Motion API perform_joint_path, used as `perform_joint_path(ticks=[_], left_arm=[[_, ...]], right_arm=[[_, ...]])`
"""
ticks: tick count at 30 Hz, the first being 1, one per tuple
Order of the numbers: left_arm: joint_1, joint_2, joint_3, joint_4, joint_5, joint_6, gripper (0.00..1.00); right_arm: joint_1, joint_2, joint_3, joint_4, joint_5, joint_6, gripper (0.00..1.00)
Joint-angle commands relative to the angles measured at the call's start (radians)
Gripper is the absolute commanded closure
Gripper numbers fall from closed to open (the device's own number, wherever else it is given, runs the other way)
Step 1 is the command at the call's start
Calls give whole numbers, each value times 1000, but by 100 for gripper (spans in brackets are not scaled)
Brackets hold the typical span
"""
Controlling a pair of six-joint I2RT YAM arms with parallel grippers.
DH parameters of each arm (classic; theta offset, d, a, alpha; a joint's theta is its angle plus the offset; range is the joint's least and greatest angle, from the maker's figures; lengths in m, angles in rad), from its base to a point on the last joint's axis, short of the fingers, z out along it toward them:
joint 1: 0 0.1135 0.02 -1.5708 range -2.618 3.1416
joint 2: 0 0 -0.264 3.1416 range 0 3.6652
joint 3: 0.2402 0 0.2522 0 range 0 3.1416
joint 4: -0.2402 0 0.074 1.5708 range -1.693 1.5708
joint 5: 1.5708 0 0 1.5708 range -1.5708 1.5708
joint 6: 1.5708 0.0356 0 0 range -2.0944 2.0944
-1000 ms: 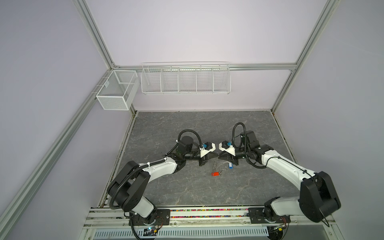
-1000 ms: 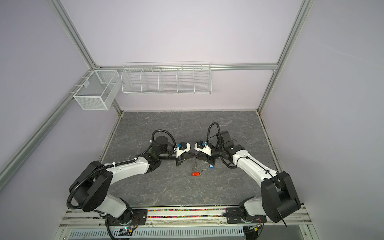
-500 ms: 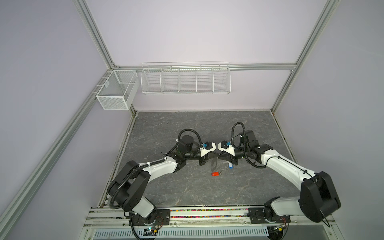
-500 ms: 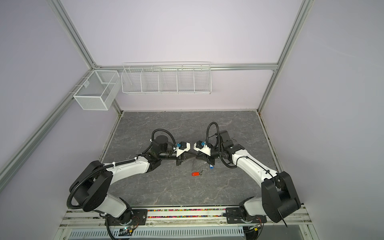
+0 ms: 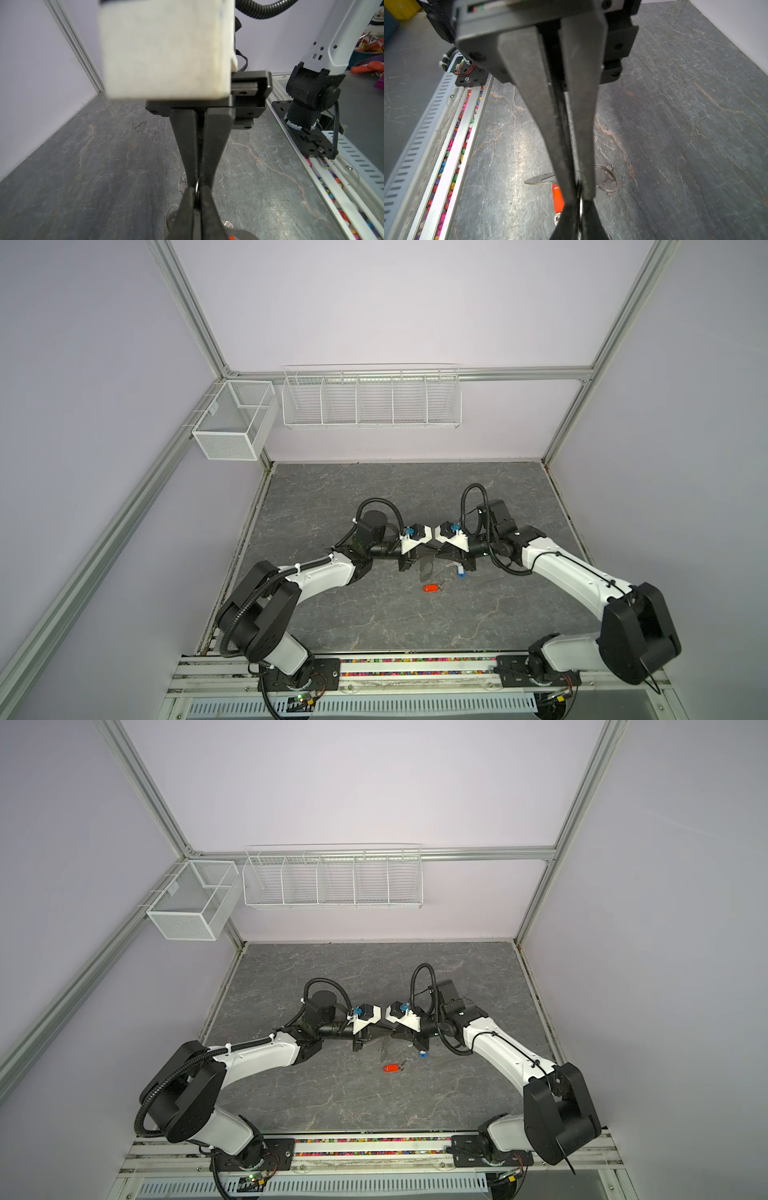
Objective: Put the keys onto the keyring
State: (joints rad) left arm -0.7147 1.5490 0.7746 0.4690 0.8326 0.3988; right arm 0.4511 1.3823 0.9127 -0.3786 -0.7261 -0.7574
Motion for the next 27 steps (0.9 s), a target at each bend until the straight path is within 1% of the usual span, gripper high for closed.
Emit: perform_joint_path(ticks=[1, 3, 6, 8, 12, 17, 20, 21, 23, 24, 26, 27], left_arm=[[23, -52, 0, -4, -35, 4, 67], [45, -83, -18, -22, -58, 5, 62], [54, -126, -23, -129, -115, 52, 61], [54, -141, -21, -183, -144, 52, 61], [54, -153, -43, -163, -221, -73, 60], [38, -137, -19, -236, -276, -158, 61], [5, -108, 25, -348, -277, -135, 63], [-7, -99, 25, -356, -278, -133, 64], [-38, -96, -10, -301, -302, -131, 66], [-53, -96, -37, -264, -304, -109, 67], [-91, -88, -84, -207, -360, -34, 69], [-115, -86, -90, -218, -399, 22, 69]], right_arm=[[1, -1, 20, -32, 21, -28, 93], [-8, -8, 23, -43, 28, -27, 93], [-18, -21, 27, -54, 42, -26, 93], [-23, -33, 30, -57, 51, -19, 93], [-32, -67, 32, -39, 74, 20, 93], [-57, -144, 31, -8, 138, 98, 93], [-91, -188, 38, -11, 183, 151, 93], [-106, -202, 42, -17, 198, 163, 93], [-130, -223, 51, -28, 247, 192, 93], [-147, -230, 58, -38, 269, 204, 93], [-176, -247, 65, -47, 325, 236, 93], [-186, -258, 65, -53, 347, 243, 93]])
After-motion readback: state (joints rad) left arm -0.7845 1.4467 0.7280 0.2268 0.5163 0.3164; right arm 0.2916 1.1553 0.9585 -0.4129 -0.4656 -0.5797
